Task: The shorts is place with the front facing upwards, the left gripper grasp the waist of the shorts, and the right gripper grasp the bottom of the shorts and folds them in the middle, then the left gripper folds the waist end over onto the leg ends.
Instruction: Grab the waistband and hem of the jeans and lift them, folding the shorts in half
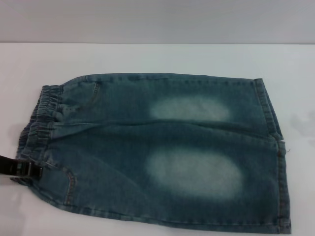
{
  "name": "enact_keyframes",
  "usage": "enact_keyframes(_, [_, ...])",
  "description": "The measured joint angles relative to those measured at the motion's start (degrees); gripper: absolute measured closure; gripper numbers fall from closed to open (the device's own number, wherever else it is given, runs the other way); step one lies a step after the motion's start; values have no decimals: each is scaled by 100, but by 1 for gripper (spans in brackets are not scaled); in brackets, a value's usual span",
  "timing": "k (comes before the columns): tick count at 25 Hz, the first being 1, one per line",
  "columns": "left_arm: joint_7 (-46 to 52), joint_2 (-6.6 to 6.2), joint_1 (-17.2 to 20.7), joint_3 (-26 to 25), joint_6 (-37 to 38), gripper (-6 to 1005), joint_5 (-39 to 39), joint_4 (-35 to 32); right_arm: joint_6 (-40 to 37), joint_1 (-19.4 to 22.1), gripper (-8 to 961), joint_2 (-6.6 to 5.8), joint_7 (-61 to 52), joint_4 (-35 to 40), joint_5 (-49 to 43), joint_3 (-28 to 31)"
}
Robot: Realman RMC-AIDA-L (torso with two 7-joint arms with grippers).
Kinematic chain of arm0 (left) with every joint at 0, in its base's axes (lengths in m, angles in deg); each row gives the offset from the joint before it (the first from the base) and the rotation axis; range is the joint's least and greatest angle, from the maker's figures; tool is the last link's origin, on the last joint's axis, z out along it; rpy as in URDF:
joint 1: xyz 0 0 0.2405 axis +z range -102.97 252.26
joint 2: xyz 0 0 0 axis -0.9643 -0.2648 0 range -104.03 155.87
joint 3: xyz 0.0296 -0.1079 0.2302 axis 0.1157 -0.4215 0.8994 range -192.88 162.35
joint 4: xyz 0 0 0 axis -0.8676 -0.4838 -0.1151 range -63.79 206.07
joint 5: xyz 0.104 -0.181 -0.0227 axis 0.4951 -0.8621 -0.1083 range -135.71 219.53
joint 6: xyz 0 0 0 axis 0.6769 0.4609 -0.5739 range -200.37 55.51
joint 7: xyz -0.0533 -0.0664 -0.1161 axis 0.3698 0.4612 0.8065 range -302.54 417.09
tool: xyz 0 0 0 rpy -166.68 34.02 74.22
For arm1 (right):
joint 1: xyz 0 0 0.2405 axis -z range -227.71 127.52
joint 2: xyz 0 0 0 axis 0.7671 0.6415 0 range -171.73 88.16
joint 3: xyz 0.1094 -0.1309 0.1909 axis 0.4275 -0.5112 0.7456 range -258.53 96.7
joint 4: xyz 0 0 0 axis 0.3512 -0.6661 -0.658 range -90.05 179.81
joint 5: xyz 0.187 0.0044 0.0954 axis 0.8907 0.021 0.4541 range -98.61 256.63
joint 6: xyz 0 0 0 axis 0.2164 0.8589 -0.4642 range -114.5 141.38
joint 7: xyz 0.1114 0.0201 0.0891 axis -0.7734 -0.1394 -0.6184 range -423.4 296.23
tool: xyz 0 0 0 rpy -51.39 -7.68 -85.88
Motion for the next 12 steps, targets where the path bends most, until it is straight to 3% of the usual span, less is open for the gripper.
enact_keyframes(8, [39, 0, 1, 16, -46, 450, -7, 50, 14, -2, 247, 0, 2, -10, 15, 8])
enact_keyframes(12, [61, 0, 2, 16, -111, 510, -9, 160, 202, -28, 248, 0, 2, -19, 35, 8])
